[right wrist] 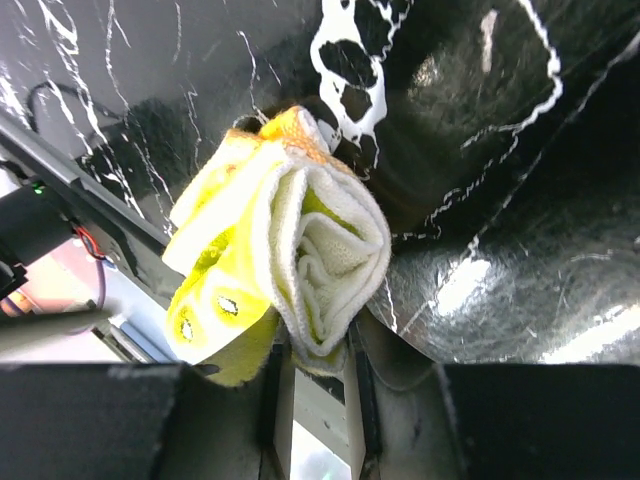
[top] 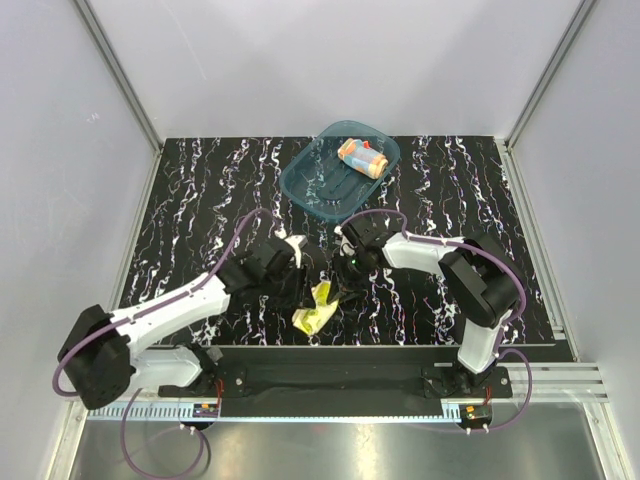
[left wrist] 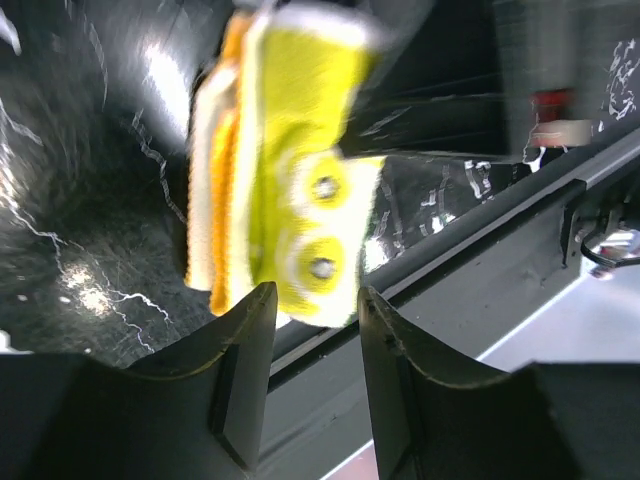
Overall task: Roll the towels
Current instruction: Roll the towel
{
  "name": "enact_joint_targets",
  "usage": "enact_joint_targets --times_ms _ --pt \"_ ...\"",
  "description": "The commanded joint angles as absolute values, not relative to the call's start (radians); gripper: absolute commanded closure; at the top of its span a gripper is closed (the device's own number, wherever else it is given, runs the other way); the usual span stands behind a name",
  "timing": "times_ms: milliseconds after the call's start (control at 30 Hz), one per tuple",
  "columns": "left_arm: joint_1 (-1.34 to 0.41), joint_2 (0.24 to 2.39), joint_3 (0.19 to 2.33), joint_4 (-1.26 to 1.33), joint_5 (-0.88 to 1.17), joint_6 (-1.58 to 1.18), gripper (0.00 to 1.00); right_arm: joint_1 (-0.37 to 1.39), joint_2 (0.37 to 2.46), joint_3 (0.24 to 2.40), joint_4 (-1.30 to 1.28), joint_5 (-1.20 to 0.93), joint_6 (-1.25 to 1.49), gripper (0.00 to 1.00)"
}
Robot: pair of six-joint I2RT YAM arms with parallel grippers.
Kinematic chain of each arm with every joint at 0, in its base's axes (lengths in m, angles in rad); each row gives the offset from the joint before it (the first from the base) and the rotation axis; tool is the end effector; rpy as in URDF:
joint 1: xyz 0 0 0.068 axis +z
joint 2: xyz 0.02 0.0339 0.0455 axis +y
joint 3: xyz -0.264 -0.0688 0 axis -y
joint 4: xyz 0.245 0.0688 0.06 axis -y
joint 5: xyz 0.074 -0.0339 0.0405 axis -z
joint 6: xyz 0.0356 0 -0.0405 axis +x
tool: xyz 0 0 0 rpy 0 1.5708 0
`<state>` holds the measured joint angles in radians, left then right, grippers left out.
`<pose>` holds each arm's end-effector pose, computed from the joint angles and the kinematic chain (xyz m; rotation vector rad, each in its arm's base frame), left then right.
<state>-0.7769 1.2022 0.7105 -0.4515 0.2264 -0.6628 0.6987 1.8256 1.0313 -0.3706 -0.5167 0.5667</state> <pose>0.1606 -0.1691 0.2090 0.2534 2.6904 -0.8086 0.2509 0.2338 0.1398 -0.3556 2.9407 0.9902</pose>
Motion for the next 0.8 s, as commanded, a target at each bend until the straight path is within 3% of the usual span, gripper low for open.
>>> enact_joint_targets --times_ms 0,300,767 --pt "-0.894 1.175 0.819 -0.581 0.003 -0.617 0.57 0.719 1.807 1.066 -0.482 -0.416 0.531 0.81" --pt "-1.143 1.375 0.977 -0.643 -0.25 -0.604 0.55 0.729 1.806 1.103 -0.52 -0.403 0.529 0.81" --pt "-1.22 1.623 1.012 -0.673 -0.411 -0.63 0.53 0.729 1.796 1.111 -0.546 -0.411 0.509 0.82"
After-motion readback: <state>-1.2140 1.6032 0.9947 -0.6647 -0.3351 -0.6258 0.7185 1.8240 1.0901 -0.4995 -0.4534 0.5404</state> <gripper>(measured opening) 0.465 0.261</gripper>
